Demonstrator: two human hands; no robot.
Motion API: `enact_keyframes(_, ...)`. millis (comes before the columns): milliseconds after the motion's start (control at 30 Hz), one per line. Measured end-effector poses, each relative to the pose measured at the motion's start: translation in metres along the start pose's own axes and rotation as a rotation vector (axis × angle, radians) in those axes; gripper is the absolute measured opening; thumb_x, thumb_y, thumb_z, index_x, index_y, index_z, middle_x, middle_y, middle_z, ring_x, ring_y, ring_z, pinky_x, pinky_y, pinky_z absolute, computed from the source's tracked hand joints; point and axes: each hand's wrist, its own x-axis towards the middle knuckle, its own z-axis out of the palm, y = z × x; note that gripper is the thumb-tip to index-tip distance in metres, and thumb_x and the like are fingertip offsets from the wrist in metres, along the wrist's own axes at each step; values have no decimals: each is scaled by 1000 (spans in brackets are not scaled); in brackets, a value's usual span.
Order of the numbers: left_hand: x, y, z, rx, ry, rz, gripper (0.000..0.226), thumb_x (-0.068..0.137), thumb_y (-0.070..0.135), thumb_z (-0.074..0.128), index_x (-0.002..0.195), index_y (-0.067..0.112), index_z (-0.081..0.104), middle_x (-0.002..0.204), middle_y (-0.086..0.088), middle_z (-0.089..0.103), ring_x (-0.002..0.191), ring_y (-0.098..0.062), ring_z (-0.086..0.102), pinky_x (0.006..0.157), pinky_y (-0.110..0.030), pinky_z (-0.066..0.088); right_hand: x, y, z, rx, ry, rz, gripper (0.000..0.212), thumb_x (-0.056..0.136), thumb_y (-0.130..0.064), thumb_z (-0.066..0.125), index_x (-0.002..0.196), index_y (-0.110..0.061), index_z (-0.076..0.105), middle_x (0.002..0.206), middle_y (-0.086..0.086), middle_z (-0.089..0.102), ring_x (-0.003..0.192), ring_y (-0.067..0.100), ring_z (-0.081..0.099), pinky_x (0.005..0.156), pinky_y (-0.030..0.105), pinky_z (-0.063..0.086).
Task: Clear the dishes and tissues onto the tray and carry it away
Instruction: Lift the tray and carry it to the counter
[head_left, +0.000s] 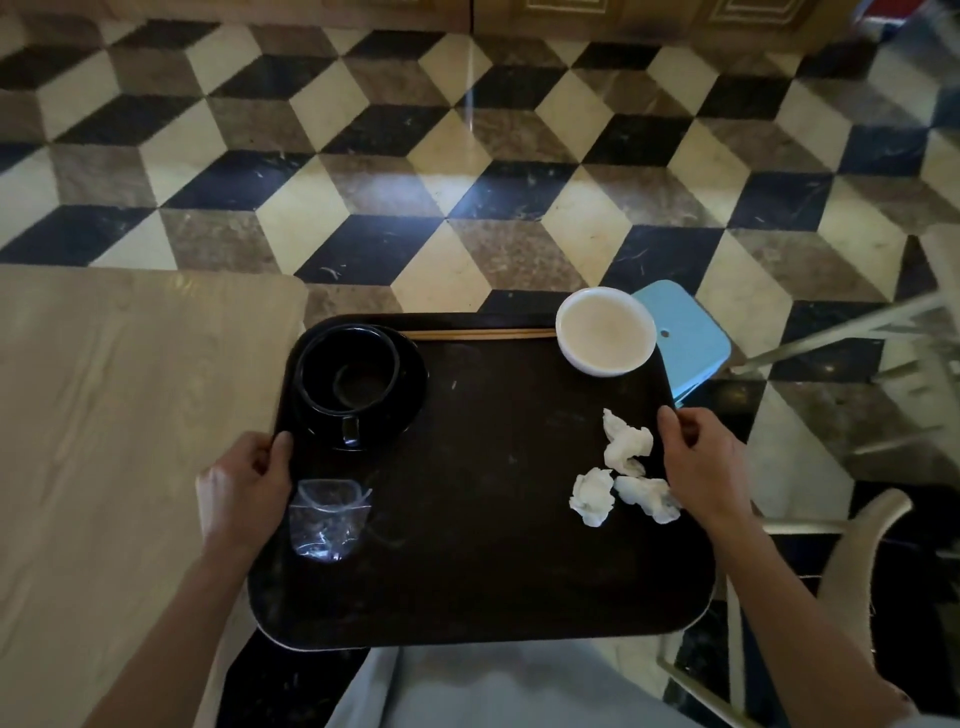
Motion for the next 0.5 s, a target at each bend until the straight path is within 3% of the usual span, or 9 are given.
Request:
enact_keyframes(133,27,-6,-10,0,-12,30,21,95,23,65,87,4,71,75,-13,72,74,-37,67,67,-33,39,0,-20,15,8,29,17,29,99,-36,55,104,-9,66,77,-3,63,72,12,56,76,31,40)
enact_keyframes(300,59,-5,-13,-18,-8,29,23,96,25,64,88,5,70,75,-12,70,72,-33,64,69,-32,39,12,-41,26,25,47,20,27,99,-35,57,103,-9,65,69,-14,57,66,-1,52,74,30,39)
enact_keyframes(400,76,1,-8,-31,-9,10,22,96,26,64,88,6,71,74,-10,71,69,-27,62,70,-31,39,31,-54,29,24,40,9,29,99,-34,56,107,-8,65,77,-7,62,73,11,60,74,28,39)
enact_keyframes(500,92,9,2,-26,8,6,21,95,25,65,88,6,72,75,-10,71,72,-31,65,70,-33,43,55,-65,30,20,25,6,31,100,-34,55,112,-7,64,90,2,66,80,14,58,75,27,38)
